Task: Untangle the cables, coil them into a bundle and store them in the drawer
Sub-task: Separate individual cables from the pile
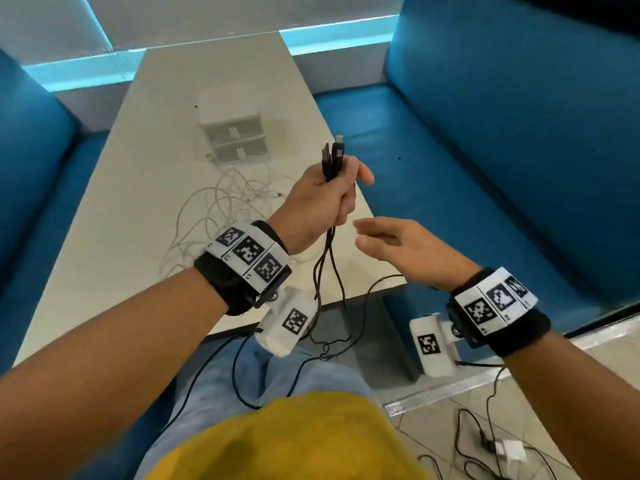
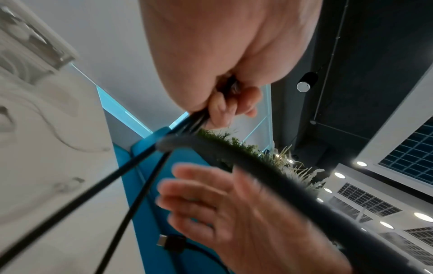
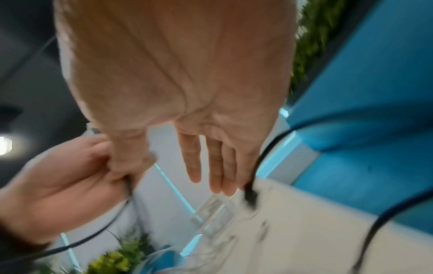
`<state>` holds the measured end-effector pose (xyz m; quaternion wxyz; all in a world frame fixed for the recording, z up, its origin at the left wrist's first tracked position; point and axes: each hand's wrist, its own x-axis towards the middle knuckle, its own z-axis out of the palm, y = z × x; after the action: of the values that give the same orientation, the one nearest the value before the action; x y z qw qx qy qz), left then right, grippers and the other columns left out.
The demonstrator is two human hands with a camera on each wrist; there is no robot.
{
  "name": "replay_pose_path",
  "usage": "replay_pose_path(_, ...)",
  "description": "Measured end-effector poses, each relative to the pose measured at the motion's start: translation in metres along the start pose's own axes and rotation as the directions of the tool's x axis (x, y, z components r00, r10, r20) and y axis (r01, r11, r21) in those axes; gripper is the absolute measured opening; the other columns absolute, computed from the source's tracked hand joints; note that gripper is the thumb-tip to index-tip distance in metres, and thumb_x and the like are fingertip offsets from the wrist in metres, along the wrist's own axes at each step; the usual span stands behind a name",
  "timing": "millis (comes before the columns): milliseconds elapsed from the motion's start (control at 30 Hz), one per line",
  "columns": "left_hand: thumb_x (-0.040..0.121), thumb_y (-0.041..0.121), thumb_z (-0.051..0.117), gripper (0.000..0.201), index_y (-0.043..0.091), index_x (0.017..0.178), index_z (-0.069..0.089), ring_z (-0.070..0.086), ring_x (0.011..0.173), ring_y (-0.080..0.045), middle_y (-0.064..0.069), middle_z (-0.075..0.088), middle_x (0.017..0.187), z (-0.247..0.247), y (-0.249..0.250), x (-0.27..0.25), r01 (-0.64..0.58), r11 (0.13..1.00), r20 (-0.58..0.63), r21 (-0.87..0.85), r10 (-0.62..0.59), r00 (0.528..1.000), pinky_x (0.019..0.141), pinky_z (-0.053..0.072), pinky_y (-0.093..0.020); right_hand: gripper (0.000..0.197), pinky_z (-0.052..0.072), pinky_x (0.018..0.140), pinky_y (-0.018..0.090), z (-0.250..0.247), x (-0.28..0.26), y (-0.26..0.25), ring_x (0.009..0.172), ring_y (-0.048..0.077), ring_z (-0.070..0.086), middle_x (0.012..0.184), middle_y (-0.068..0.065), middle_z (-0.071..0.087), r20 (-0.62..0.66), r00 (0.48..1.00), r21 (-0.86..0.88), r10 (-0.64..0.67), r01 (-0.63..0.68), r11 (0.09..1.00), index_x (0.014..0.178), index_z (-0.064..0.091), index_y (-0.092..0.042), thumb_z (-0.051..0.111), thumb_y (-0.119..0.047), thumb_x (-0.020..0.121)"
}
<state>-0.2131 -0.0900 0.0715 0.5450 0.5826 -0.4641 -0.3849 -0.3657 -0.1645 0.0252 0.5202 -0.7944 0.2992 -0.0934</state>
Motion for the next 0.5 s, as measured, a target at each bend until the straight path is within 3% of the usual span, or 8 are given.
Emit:
replay_pose_path(33, 0.106, 0.028, 0.033, 0.035, 0.016, 0.085, 0.058, 0.031, 0.047, -0.012, 0.006, 0.036, 0.045, 0.009, 0.0, 0.002, -0.004, 1.0, 0.005, 0.008, 0.004, 1.0, 0.047, 0.03, -0.021, 0.048, 0.043, 0.097, 0.014, 0.008, 0.001, -0.007, 0.113, -0.001, 0.056, 0.129, -0.01, 0.058, 0.062, 0.998, 0.042, -0.029, 0.026, 0.999, 0.135, 0.052, -0.018, 0.056, -0.041, 0.093)
replay_pose_path(100, 0.105, 0.032, 0.032, 0.036, 0.015, 0.084, 0.056, 0.029, 0.047, -0.012, 0.006, 0.033, 0.045, 0.024, -0.001, 0.006, 0.003, 1.0, 0.028, 0.001, -0.003, 1.0, 0.046, 0.028, -0.023, 0.038, 0.046, 0.098, 0.02, 0.022, 0.006, -0.011, 0.11, 0.005, 0.06, 0.121, -0.004, 0.065, 0.154, 0.985, 0.075, -0.072, 0.061, 0.995, 0.122, 0.059, -0.016, 0.059, -0.039, 0.092)
replay_pose_path(233, 0.105, 0.037, 0.028, 0.041, 0.013, 0.084, 0.052, 0.025, 0.044, -0.012, 0.007, 0.026, 0.043, 0.036, -0.003, 0.008, 0.069, 0.997, 0.089, -0.043, -0.065, 0.994, 0.046, 0.033, -0.024, 0.018, 0.05, 0.093, 0.034, 0.023, 0.007, 0.014, 0.089, 0.015, 0.067, 0.098, 0.012, 0.073, 0.179, 0.984, 0.149, -0.016, -0.011, 0.989, 0.091, 0.065, -0.007, 0.061, -0.025, 0.093)
replay_pose_path(300, 0.105, 0.039, 0.025, 0.042, 0.013, 0.085, 0.052, 0.025, 0.043, -0.012, 0.006, 0.026, 0.043, 0.039, -0.006, 0.007, 0.093, 0.995, 0.15, -0.023, -0.088, 0.985, 0.046, 0.033, -0.025, 0.023, 0.048, 0.08, 0.038, 0.015, -0.001, 0.037, 0.077, 0.016, 0.059, 0.084, 0.011, 0.071, 0.164, 0.985, 0.148, 0.053, -0.078, 0.986, 0.084, 0.066, -0.002, 0.063, -0.024, 0.09)
replay_pose_path(367, 0.104, 0.04, 0.025, 0.042, 0.014, 0.085, 0.051, 0.022, 0.042, -0.012, 0.005, 0.025, 0.043, 0.044, -0.007, 0.005, 0.111, 0.994, 0.215, -0.018, -0.105, 0.971, 0.044, 0.024, -0.024, 0.026, 0.039, 0.067, 0.035, 0.005, -0.011, 0.065, 0.067, 0.014, 0.048, 0.067, 0.004, 0.056, 0.152, 0.986, 0.059, 0.067, -0.076, 0.995, 0.074, 0.062, -0.001, 0.067, -0.024, 0.084)
replay_pose_path(433, 0.104, 0.041, 0.024, 0.042, 0.014, 0.086, 0.052, 0.02, 0.042, -0.013, 0.004, 0.025, 0.044, 0.051, -0.008, 0.004, 0.115, 0.993, 0.26, -0.014, -0.108, 0.959, 0.044, 0.018, -0.024, 0.029, 0.033, 0.062, 0.03, 0.0, -0.022, 0.093, 0.059, 0.008, 0.039, 0.059, -0.004, 0.044, 0.123, 0.986, -0.076, 0.113, -0.104, 0.992, 0.064, 0.057, -0.007, 0.068, -0.023, 0.084)
replay_pose_path(500, 0.105, 0.04, 0.026, 0.041, 0.014, 0.086, 0.052, 0.018, 0.043, -0.014, 0.004, 0.026, 0.046, 0.056, -0.007, 0.004, 0.118, 0.993, 0.28, 0.001, -0.114, 0.953, 0.046, 0.015, -0.027, 0.028, 0.035, 0.061, 0.027, 0.001, -0.03, 0.122, 0.055, 0.005, 0.039, 0.058, -0.007, 0.043, 0.045, 0.98, -0.138, 0.194, -0.186, 0.973, 0.064, 0.059, -0.011, 0.069, -0.026, 0.086)
